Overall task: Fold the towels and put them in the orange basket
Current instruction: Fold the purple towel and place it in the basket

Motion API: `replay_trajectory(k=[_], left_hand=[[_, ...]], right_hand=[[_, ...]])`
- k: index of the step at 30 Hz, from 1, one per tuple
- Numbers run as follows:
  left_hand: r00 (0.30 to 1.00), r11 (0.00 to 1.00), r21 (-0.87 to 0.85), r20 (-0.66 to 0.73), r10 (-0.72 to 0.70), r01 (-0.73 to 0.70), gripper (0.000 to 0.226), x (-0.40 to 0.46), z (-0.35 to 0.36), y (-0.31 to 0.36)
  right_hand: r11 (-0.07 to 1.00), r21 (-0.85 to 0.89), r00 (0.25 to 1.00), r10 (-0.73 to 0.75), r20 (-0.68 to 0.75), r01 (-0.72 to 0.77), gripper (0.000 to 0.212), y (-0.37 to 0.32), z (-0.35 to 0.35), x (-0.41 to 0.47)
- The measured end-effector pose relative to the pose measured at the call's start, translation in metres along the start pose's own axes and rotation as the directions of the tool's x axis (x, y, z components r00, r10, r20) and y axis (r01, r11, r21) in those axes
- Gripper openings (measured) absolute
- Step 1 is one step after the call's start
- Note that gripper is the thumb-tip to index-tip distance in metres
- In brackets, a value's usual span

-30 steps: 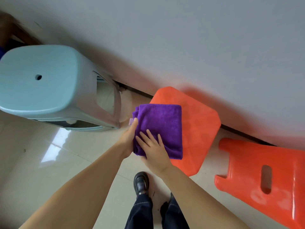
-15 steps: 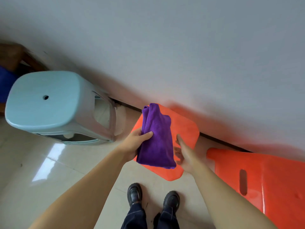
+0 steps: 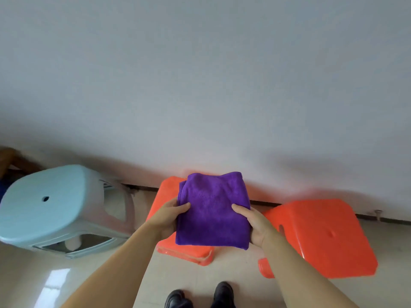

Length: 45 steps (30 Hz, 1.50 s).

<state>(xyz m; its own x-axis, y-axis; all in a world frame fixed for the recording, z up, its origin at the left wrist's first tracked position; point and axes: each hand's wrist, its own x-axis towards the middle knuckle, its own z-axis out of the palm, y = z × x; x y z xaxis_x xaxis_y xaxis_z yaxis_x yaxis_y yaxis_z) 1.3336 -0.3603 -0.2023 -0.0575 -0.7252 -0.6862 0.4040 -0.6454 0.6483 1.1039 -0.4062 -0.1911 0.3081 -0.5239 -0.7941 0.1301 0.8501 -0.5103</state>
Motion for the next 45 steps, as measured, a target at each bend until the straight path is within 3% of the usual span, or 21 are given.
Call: replay_trajectory(k=[7,11,17,22,30,34,35,38,42,45], left_hand=[[0.960,0.970,0.240,0.261,-0.102,0.038,0.020,-0.012,0.086,0.006],[0.905,0.934,0.355,0.382,-0.188,0.044,0.018,-0.030,0.133,-0.002],[0.764,0.816,0.578,0.523,-0.377,0.007,0.019,-0.072,0.226,-0.056],[0.632,0.709,0.700,0.589,-0.505,-0.086,0.022,-0.128,0.313,-0.134],[0.398,0.500,0.820,0.573,-0.717,-0.279,0.029,-0.260,0.453,-0.323],[0.263,0.445,0.834,0.533,-0.804,-0.327,0.029,-0.329,0.488,-0.404],[0.208,0.392,0.844,0.485,-0.850,-0.365,0.028,-0.366,0.503,-0.447],[0.171,0.369,0.848,0.456,-0.873,-0.379,0.027,-0.400,0.517,-0.487],[0.104,0.265,0.854,0.344,-0.933,-0.448,0.024,-0.450,0.537,-0.564],[0.046,0.187,0.830,0.247,-0.968,-0.525,0.022,-0.480,0.548,-0.615]], right_hand=[[0.941,0.240,0.965,-0.200,-0.170,0.238,0.044,0.027,-0.066,-0.090],[0.839,0.368,0.906,-0.301,-0.296,0.400,0.044,0.067,-0.083,-0.144],[0.665,0.474,0.798,-0.336,-0.500,0.577,0.029,0.142,-0.127,-0.242],[0.502,0.512,0.688,-0.268,-0.674,0.697,0.024,0.224,-0.172,-0.329],[0.283,0.453,0.484,-0.048,-0.874,0.845,0.038,0.390,-0.251,-0.483],[0.183,0.367,0.367,0.034,-0.930,0.912,0.023,0.465,-0.269,-0.544],[0.124,0.325,0.314,0.095,-0.944,0.938,0.021,0.505,-0.273,-0.571],[0.040,0.295,0.286,0.150,-0.946,0.955,0.025,0.541,-0.271,-0.592],[-0.110,0.222,0.245,0.280,-0.928,0.969,0.037,0.601,-0.270,-0.615],[-0.185,0.157,0.217,0.370,-0.903,0.970,0.028,0.636,-0.272,-0.627]])
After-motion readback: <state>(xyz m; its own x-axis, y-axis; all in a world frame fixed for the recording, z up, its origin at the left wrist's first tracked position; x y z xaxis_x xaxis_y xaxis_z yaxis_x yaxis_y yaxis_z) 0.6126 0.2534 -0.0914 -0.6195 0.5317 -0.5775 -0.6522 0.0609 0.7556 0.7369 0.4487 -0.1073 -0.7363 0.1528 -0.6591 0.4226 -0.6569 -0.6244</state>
